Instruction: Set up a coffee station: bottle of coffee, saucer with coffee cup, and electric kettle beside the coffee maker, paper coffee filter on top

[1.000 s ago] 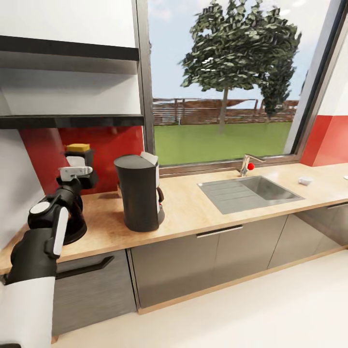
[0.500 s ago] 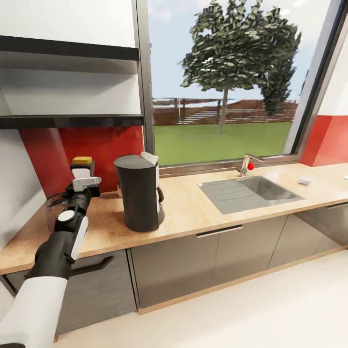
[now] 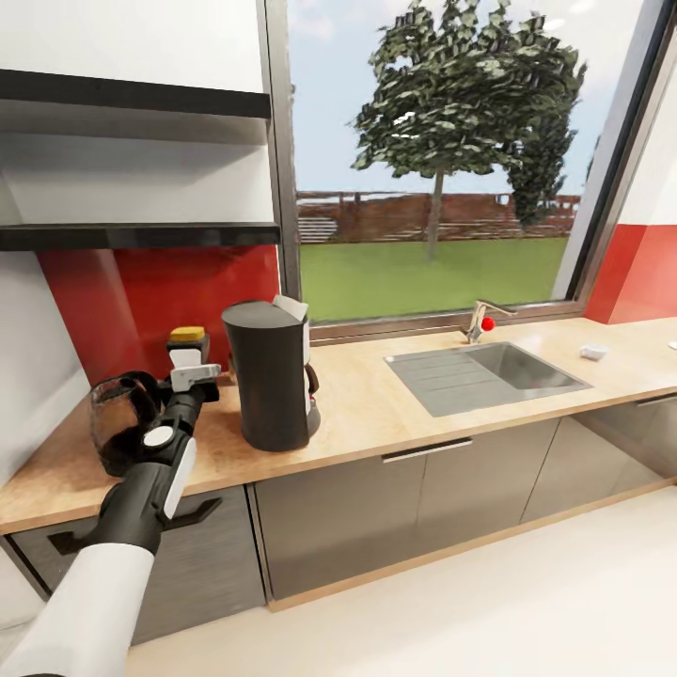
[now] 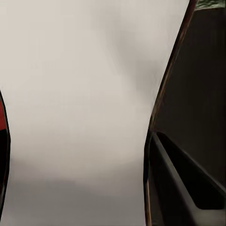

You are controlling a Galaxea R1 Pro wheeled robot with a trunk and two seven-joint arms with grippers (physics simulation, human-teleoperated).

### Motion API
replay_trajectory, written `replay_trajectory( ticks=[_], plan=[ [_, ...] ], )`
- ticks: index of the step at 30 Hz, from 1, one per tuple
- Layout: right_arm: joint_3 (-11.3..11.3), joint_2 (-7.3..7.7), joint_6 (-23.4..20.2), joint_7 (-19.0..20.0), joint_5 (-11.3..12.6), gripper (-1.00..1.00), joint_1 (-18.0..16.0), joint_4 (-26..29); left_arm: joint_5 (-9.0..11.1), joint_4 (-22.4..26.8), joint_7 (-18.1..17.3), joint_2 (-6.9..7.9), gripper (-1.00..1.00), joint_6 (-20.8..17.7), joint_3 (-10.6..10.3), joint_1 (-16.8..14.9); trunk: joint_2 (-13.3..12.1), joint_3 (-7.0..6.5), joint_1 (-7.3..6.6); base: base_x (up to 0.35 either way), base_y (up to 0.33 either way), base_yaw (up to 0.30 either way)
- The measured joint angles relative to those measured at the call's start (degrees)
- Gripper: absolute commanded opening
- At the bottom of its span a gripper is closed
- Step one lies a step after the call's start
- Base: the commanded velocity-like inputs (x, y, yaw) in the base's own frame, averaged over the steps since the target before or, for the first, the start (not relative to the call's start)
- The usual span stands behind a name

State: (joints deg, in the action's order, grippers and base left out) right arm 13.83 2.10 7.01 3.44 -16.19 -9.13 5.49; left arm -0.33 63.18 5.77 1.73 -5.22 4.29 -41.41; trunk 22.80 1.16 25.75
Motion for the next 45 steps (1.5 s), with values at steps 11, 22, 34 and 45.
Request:
replay_trajectory(
  ticks=[11, 22, 34, 45],
  plan=[
    [0.08, 0.00, 0.00, 0.00, 0.01, 1.00, 0.01, -0.09, -0.08, -1.65, 0.29, -0.06, -1.00, 2.76, -0.93, 2.70, 0.00, 0.00, 0.00, 0.105, 0.000, 0.000],
    [0.09, 0.00, 0.00, 0.00, 0.01, 1.00, -0.01, -0.08, 0.03, -7.75, 0.48, 0.02, -1.00, 7.05, -0.73, 3.23, 0.00, 0.00, 0.00, 0.001, 0.000, 0.000],
    [0.00, 0.00, 0.00, 0.00, 0.01, 1.00, 0.00, -0.08, 0.97, -10.95, 0.49, 0.54, -1.00, 7.93, -0.52, 5.07, 0.00, 0.00, 0.00, 0.128, 0.000, 0.000],
    [-0.09, 0.00, 0.00, 0.00, 0.01, 1.00, 0.00, -0.15, 1.18, -11.11, 0.42, 0.46, -1.00, 8.59, 1.37, 6.91, 0.01, 0.00, -0.03, 0.096, 0.000, 0.000]
  ],
)
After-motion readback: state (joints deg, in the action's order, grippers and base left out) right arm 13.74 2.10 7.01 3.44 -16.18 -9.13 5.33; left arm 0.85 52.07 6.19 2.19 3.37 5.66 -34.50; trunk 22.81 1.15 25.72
